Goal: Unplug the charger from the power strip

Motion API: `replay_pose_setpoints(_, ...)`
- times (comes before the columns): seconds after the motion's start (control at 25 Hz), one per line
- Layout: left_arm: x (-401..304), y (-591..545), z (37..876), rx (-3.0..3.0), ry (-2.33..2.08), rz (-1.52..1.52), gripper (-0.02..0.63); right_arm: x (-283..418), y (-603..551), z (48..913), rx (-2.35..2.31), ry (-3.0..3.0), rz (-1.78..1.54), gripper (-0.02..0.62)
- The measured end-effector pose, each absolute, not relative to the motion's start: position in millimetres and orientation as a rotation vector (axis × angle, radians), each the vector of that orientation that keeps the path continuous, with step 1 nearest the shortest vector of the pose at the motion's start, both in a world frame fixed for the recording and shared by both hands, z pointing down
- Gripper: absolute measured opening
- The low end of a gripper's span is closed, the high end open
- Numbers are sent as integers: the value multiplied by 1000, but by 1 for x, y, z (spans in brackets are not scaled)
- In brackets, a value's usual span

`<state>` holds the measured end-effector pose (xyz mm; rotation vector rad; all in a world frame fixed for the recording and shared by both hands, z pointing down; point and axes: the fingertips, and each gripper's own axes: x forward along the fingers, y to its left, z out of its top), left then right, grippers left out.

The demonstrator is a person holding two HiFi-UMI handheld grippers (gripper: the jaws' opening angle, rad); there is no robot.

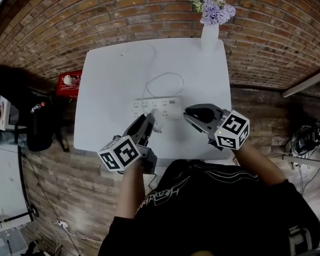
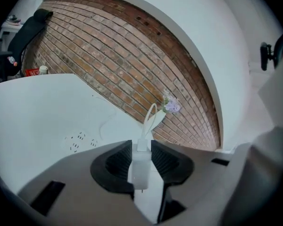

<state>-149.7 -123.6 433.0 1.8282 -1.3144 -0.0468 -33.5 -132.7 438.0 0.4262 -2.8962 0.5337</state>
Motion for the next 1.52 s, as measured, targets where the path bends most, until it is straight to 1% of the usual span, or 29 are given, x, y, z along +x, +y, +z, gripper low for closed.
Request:
replay_pose_setpoints(0.12, -147, -108, 417, 1852, -1254, -81, 124, -30, -122, 414, 502, -2929, 632, 17)
replay_pose_setpoints(0.28, -145, -85, 400, 1858, -1147, -141, 124, -32, -103, 392, 581, -2956, 779, 6)
replay_pose_setpoints(0.48, -148, -60, 379, 1898, -1062, -154, 124, -38, -79, 371, 644, -2980, 875, -2)
replay_pose_setpoints(0.88, -159, -25, 363, 1967, -1002, -167, 124, -54, -41, 354, 730, -3002, 822, -3)
replay_pose_setpoints(1.24, -167, -19, 342, 2031, -1027, -190, 123, -56, -28, 345, 744, -3028, 788, -3)
replay_pose_setpoints(1.52, -171, -23, 348, 2019, -1038, -207, 123, -52, -26, 357, 734, -2997, 798, -3)
